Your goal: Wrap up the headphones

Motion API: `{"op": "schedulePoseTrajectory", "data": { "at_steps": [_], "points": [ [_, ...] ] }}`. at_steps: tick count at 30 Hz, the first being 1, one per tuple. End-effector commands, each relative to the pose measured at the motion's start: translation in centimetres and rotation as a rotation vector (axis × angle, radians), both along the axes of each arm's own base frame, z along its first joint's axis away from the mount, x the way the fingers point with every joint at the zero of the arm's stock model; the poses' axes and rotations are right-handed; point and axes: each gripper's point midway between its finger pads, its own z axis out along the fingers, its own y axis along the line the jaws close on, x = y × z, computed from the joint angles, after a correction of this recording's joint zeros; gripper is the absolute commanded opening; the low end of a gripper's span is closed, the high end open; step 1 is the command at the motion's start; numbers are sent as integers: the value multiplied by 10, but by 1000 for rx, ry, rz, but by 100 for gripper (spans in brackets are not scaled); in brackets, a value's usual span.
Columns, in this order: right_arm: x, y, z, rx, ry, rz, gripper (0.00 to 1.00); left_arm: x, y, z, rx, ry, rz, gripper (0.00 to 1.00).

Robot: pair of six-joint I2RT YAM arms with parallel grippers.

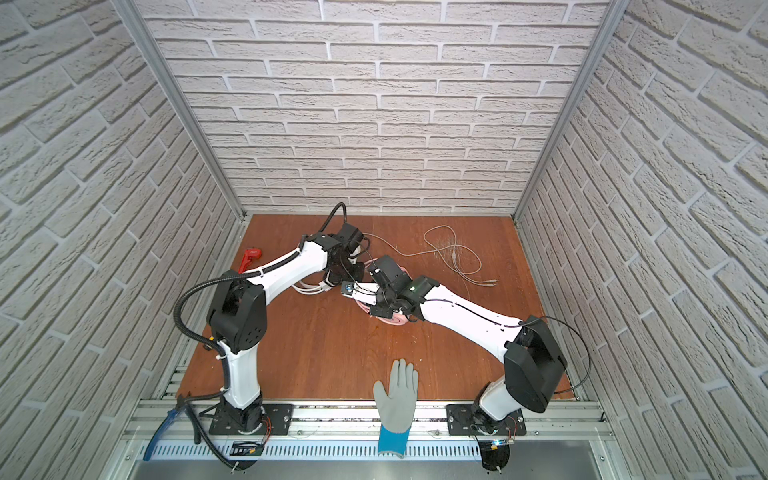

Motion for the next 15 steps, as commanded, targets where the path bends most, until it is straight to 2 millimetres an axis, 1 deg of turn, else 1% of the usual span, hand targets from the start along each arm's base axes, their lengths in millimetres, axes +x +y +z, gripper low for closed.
{"op": "schedulePoseTrajectory", "data": {
  "at_steps": [1,4,8,15],
  "points": [
    [15,13,19,81,-66,6,6,-7,-22,16,-69,4,-80,0],
    [17,15,18,83,-67,7,6,-9,-22,14,-64,15,-94,0],
    [19,20,22,97,-76,25,6,-10,-21,11,-46,25,-98,0],
    [20,22,21,87,-75,47,6,-8,-19,9,-35,29,-80,0]
  ]
}}
